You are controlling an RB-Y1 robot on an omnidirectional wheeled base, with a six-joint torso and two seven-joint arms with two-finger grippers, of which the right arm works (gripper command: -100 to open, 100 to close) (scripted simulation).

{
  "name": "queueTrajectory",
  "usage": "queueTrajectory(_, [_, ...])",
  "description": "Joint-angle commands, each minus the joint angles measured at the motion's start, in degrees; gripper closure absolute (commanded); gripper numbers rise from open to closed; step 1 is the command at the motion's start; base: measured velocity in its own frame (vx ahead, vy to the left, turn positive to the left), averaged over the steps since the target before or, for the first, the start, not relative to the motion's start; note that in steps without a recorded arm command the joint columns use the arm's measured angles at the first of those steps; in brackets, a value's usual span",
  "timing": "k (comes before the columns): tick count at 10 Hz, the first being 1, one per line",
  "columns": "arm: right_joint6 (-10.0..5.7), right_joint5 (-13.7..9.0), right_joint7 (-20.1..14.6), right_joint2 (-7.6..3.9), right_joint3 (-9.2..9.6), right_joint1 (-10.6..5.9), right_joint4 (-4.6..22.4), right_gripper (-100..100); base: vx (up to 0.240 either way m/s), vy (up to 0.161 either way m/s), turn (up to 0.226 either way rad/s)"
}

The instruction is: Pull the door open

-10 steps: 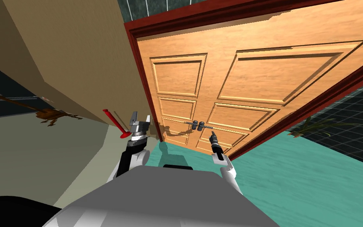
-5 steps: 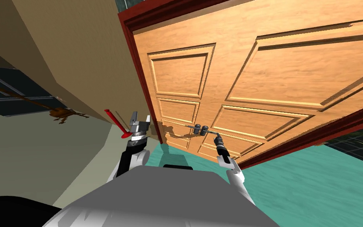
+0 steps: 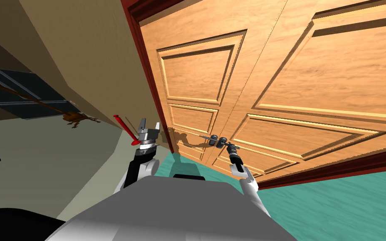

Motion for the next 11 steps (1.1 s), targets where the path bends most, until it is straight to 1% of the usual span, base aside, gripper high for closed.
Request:
queueTrajectory(1, [0.08, 0.0, 0.0, 0.03, 0.01, 0.19, 0.1, 100, -0.027, -0.007, 0.02])
queueTrajectory(4, [0.08, 0.0, 0.0, 0.03, 0.01, 0.19, 0.1, 100, -0.009, 0.0, 0.002])
queueTrajectory(5, [0.05, 0.0, -0.5, -0.78, -0.37, 1.05, 0.3, 100, -0.091, -0.043, 0.0])
queueTrajectory(7, [-0.17, 0.0, -1.1, -1.51, -0.25, 1.69, 0.2, 100, -0.174, -0.029, 0.041])
queueTrajectory(9, [-0.73, 0.3, -2.3, -2.36, 0.61, 2.37, -0.1, 100, -0.218, -0.009, 0.082])
queueTrajectory(11, [-1.46, 0.6, -3.6, -3.06, 1.99, 2.87, -0.5, 100, -0.188, -0.026, 0.106])
